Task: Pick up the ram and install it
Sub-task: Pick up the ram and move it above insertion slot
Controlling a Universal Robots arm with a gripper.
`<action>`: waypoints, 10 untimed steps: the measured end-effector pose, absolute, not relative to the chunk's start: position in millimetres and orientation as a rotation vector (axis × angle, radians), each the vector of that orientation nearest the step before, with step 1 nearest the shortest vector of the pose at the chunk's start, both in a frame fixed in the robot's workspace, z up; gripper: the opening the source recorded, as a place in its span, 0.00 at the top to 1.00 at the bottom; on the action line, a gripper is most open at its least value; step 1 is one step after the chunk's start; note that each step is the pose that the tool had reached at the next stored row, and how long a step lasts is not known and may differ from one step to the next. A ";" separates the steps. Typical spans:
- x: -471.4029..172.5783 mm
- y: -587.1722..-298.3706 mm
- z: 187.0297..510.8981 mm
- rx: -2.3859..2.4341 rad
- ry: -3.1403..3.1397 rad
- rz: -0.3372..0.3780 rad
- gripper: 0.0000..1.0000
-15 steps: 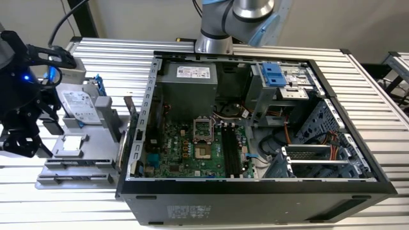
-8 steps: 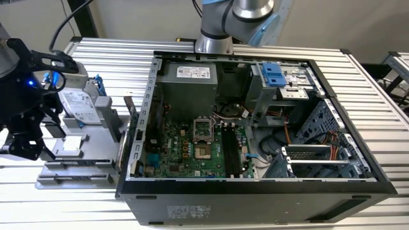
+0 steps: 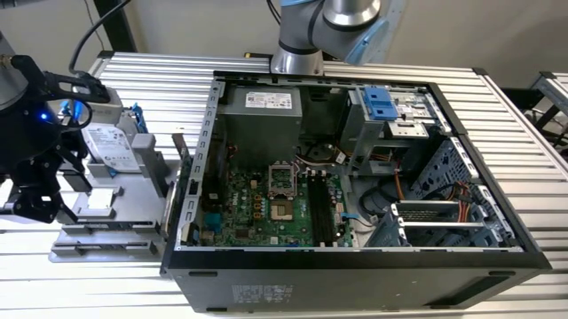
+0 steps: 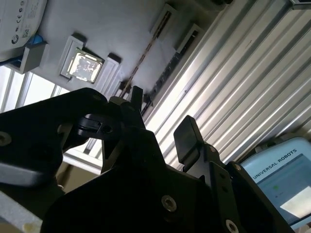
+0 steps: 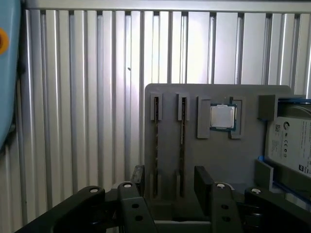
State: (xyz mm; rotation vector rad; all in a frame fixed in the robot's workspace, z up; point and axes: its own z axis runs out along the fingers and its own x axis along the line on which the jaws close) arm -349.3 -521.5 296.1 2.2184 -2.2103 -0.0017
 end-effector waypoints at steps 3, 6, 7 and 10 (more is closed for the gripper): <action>-349.3 -521.5 294.4 2.218 -2.210 -0.002 0.00; -349.3 -521.5 291.9 2.218 -2.210 -0.001 0.00; -349.4 -521.5 291.1 2.218 -2.210 0.000 0.00; -349.3 -521.5 288.7 2.217 -2.209 0.001 0.00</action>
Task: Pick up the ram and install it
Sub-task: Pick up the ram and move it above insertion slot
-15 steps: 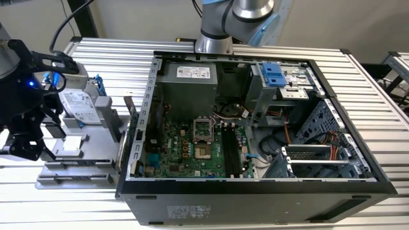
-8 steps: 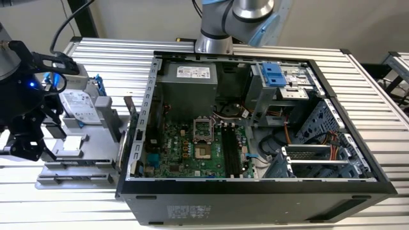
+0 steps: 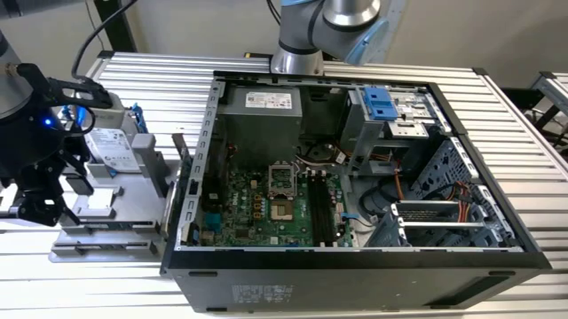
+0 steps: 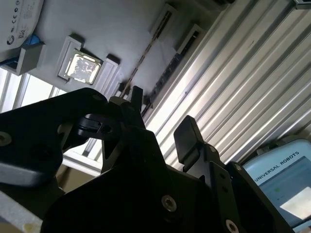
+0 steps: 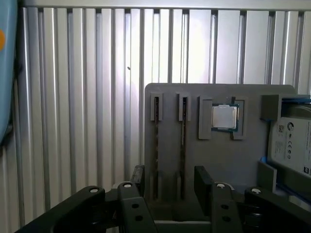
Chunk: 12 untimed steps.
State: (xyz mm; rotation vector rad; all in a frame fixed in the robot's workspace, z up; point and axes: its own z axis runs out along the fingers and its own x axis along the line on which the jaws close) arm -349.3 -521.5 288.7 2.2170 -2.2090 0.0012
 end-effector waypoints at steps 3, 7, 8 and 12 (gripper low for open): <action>-349.3 -521.5 286.3 2.216 -2.208 0.003 0.00; -349.3 -521.5 282.9 2.215 -2.207 0.005 0.00; -349.3 -521.5 282.0 2.215 -2.207 0.006 0.00; -349.3 -521.5 278.4 2.214 -2.206 0.008 0.00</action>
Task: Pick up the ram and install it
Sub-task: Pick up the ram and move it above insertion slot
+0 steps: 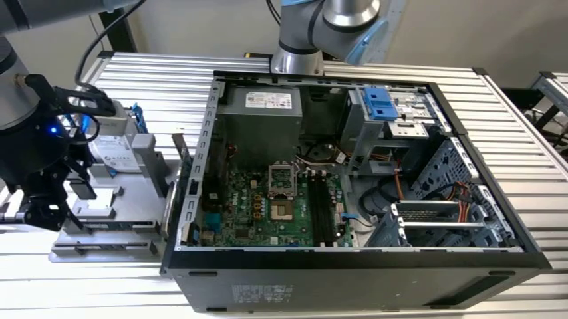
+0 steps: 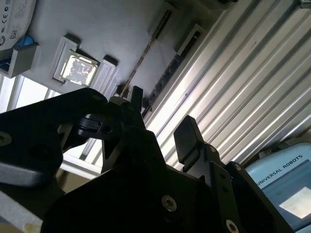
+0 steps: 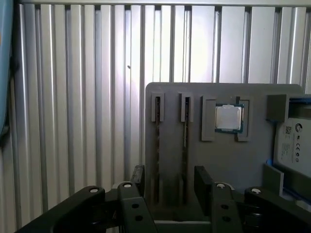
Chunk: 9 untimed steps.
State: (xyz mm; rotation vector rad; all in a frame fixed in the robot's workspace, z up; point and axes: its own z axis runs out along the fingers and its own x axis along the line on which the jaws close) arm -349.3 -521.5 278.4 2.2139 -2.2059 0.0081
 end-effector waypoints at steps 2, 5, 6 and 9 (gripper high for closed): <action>-349.3 -521.5 276.5 2.213 -2.205 0.009 0.00; -349.3 -521.5 273.5 2.213 -2.205 0.010 0.00; -349.3 -521.5 272.7 2.213 -2.205 0.011 0.00; -349.3 -521.5 270.2 2.212 -2.204 0.011 0.00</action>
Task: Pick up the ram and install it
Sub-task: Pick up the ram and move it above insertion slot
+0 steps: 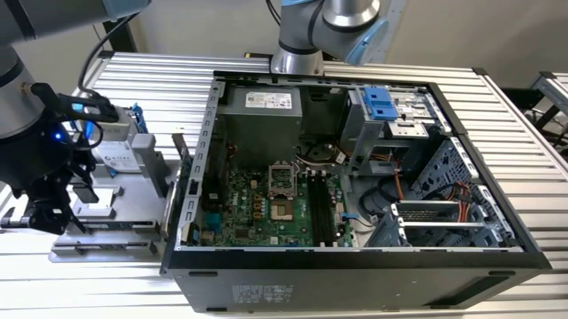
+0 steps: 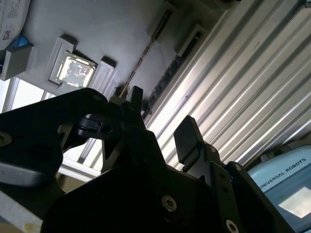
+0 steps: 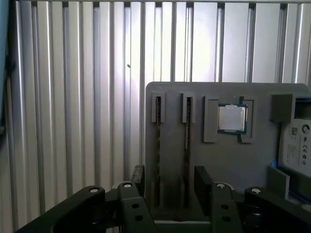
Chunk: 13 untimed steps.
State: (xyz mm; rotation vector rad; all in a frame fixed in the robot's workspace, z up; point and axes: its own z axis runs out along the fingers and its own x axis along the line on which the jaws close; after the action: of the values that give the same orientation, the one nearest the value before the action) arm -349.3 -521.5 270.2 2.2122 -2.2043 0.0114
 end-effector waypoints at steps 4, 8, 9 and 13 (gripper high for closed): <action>-349.3 -521.5 269.9 2.212 -2.204 0.012 0.00; -349.3 -521.5 268.0 2.213 -2.205 0.012 0.00; -349.3 -521.5 267.2 2.212 -2.204 0.012 0.00; -349.3 -521.5 262.7 2.212 -2.204 0.012 0.00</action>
State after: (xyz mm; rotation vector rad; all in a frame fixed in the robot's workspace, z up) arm -349.3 -521.5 262.7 2.2123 -2.2043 0.0116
